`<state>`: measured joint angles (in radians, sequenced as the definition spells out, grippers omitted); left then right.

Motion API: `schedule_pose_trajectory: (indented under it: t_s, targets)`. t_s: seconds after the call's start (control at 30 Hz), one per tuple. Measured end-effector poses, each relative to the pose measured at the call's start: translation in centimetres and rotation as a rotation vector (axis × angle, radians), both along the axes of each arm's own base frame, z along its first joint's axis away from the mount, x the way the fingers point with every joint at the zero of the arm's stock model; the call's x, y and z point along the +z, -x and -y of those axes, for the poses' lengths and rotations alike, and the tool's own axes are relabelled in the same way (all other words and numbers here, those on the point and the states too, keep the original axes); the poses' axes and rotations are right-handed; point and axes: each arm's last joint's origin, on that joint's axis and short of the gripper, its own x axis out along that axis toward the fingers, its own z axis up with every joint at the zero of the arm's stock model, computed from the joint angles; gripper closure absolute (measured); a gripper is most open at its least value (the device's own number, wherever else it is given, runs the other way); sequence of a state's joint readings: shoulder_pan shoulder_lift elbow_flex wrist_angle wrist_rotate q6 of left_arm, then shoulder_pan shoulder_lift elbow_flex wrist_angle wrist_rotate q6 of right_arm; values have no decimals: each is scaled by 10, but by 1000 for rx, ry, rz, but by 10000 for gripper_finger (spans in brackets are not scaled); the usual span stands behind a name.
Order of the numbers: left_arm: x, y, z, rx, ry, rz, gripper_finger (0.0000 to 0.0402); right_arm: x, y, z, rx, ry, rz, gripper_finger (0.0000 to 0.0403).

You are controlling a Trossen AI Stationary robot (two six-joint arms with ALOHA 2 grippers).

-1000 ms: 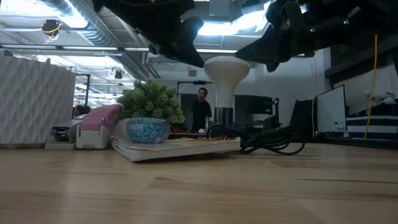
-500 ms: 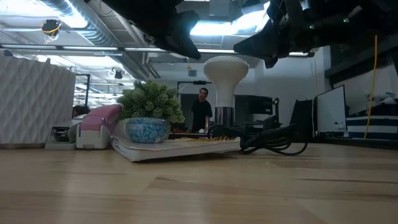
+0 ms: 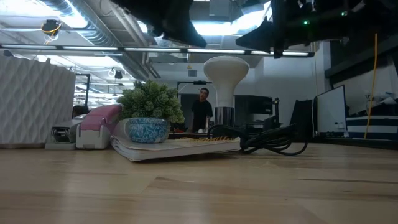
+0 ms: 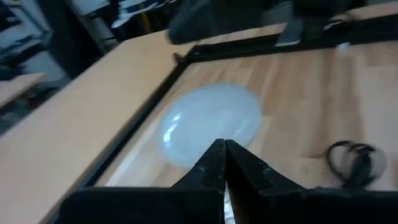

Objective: Screw lightbulb
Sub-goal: Insert the lightbulb into the silver lamp socket

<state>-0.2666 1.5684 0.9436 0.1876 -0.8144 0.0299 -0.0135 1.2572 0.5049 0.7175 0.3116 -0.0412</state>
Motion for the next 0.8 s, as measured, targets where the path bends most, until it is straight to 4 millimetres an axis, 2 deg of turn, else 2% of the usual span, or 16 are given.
schedule_pose_trajectory:
  t_s: [0.13, 0.3, 0.47, 0.8]
  targets:
    - [2, -4, -1, -90, 55, 27, 401, 5, 7, 3, -55, 66, -39, 391]
    - [1, -6, -5, -181, 105, 9, 402, -4, 9, 10, -57, 23, -133, 391]
    - [0, -7, -8, -175, 106, 4, 401, -15, 9, 10, -6, -32, -213, 391]
    - [-5, -5, -14, -152, 114, -44, 401, -16, 9, 9, 12, -38, -218, 391]
